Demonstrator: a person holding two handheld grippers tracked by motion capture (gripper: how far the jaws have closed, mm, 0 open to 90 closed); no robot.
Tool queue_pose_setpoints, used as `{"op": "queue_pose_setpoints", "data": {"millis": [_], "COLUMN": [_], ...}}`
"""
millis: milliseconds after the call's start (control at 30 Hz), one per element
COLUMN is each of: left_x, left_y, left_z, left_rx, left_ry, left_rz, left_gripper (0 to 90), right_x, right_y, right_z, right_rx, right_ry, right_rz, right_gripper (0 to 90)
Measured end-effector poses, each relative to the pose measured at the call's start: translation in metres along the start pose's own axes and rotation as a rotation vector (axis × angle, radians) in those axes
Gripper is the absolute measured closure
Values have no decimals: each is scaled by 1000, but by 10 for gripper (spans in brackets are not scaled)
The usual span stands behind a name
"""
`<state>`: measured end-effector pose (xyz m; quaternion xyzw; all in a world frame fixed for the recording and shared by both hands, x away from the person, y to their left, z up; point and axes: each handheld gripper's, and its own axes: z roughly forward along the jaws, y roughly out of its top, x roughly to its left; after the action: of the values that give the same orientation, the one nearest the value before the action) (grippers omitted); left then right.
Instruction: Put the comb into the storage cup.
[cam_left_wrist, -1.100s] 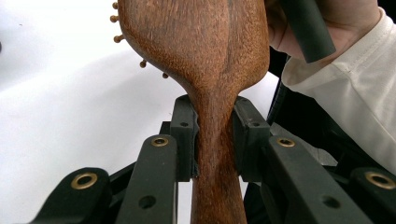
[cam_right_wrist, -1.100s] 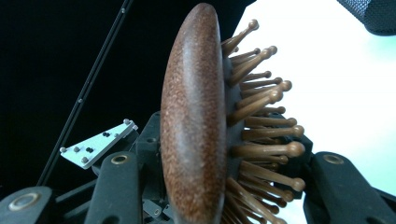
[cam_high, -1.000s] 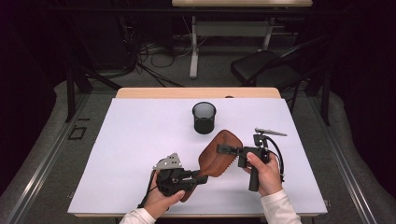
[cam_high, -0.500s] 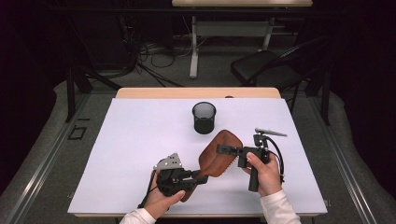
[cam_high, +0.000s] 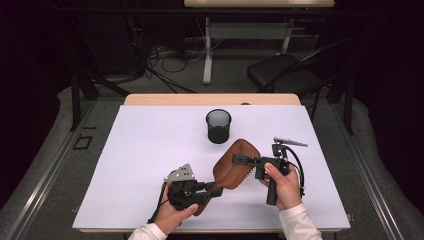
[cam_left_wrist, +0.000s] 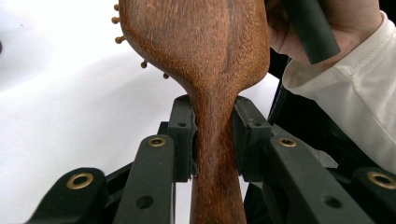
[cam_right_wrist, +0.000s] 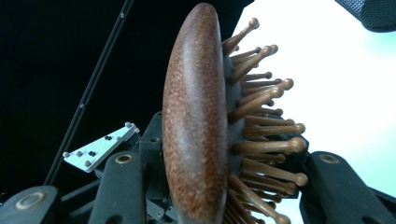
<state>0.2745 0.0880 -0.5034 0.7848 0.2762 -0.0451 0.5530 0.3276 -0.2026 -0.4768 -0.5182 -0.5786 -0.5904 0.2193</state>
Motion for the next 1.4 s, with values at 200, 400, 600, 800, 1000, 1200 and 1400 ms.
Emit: {"op": "queue_pose_setpoints", "data": {"millis": [200,400,600,800,1000,1200,1400], "left_x": [0,0,2,3,5,7,11], "left_y": [0,0,0,0,1,4,7], "left_z": [0,2,1,0,0,-2,-6], "left_rx": [0,4,-9,-26,-29,-40,-51], "left_ry": [-3,6,21,48,51,63,69], "left_rz": [0,1,15,21,22,25,5], "left_gripper": [673,613,546,482,448,415,401], "right_x": [-1,-1,-3,-6,-8,-9,-11], "right_y": [0,0,2,3,4,6,8], "right_z": [-1,-2,-5,-7,-10,-16,-21], "right_rx": [0,-7,-15,-25,-34,-49,-64], "right_ry": [-2,-4,-4,-10,-10,-15,-17], "right_rz": [0,4,9,6,11,15,15], "right_gripper": [505,505,504,504,504,503,503]}}
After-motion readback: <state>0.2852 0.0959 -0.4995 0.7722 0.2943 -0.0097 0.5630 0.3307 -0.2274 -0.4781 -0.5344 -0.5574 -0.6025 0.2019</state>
